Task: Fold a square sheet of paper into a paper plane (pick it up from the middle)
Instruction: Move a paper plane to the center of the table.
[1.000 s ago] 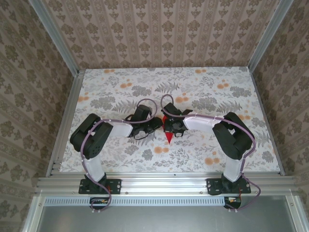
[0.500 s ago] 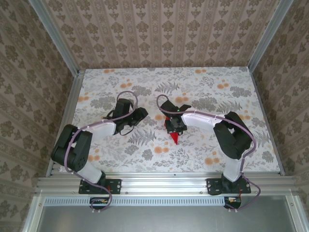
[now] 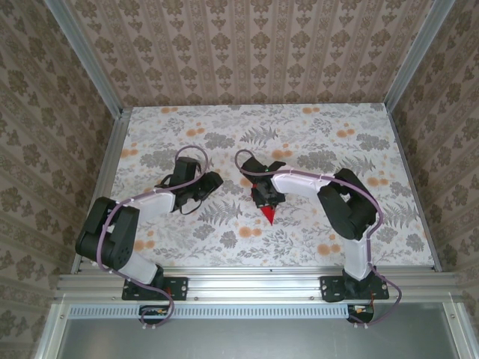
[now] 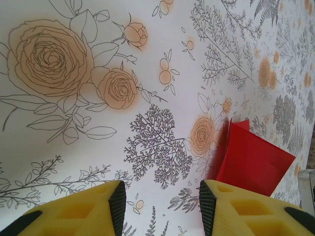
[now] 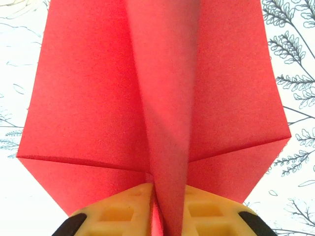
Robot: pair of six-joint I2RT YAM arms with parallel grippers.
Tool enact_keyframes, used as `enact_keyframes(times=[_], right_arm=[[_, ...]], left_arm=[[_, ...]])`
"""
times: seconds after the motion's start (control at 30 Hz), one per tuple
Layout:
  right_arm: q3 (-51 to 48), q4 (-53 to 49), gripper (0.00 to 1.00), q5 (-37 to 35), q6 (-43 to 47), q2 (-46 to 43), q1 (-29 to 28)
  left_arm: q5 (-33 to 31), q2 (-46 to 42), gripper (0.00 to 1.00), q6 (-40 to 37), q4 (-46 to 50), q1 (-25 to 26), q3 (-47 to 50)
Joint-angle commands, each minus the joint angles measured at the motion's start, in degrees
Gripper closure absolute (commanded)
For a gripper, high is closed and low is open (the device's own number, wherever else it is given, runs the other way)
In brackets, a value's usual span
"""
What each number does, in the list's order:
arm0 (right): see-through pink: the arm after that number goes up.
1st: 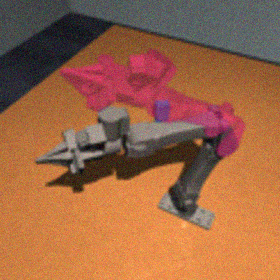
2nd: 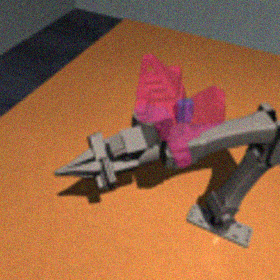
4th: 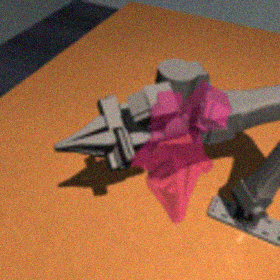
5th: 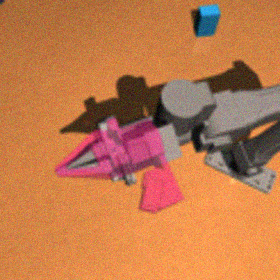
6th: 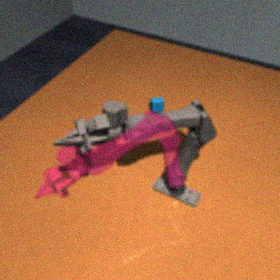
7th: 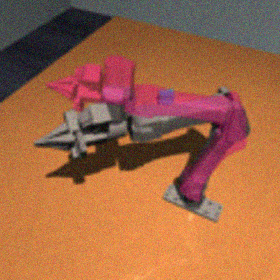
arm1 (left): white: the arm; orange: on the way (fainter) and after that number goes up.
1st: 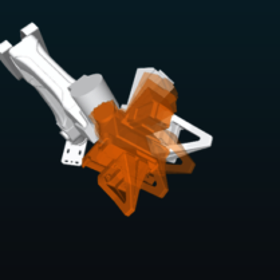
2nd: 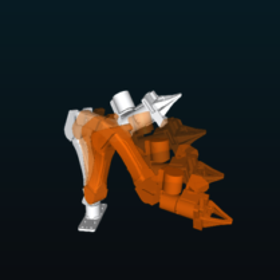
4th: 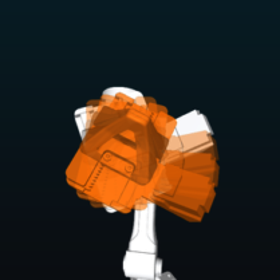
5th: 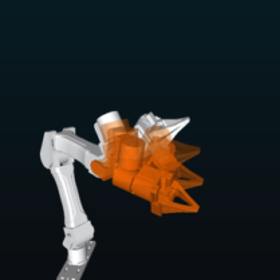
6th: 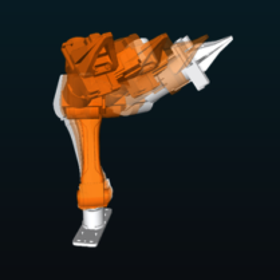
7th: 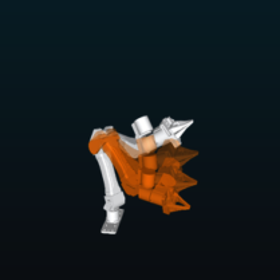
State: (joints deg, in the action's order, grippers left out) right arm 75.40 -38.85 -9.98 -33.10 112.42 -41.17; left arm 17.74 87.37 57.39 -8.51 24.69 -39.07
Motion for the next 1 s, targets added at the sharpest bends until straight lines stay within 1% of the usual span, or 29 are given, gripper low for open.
enact_keyframes(times=[0.0, 0.23, 0.43, 0.57, 0.67, 0.77, 0.97], right_arm=[[1.77, -2.88, 0.86, -2.37, 0.21, 2.65, -1.00], [0.64, -2.59, 0.93, -2.83, -1.15, 4.29, -1.45], [1.01, -2.89, 0.94, -2.85, -1.09, 4.31, -1.67], [2.91, -4.28, 0.94, -4.26, 0.14, 0.71, -1.69], [4.76, -4.53, 0.94, -5.44, 2.47, -3.03, -1.00], [5.99, -2.81, 0.93, -4.89, 6.60, -4.57, 1.29], [8.42, 0.34, 0.93, -3.79, 15.98, -2.03, 7.53]], left_arm=[[-0.60, -1.40, 0.54, -1.40, 0.95, -0.34, 0.74], [-0.86, -1.52, 0.54, -1.51, 0.95, -0.52, 1.41], [-0.91, -1.80, 0.53, -1.57, 1.04, -0.60, 1.39], [-1.42, -2.94, 0.53, -2.08, 2.18, -0.95, 1.49], [-2.38, -4.60, 0.53, -2.94, 4.28, -1.60, 1.56], [-4.02, -6.81, 0.51, -4.15, 7.63, -2.60, 1.53], [-8.76, -12.29, 0.40, -8.14, 18.28, -4.80, 0.34]])
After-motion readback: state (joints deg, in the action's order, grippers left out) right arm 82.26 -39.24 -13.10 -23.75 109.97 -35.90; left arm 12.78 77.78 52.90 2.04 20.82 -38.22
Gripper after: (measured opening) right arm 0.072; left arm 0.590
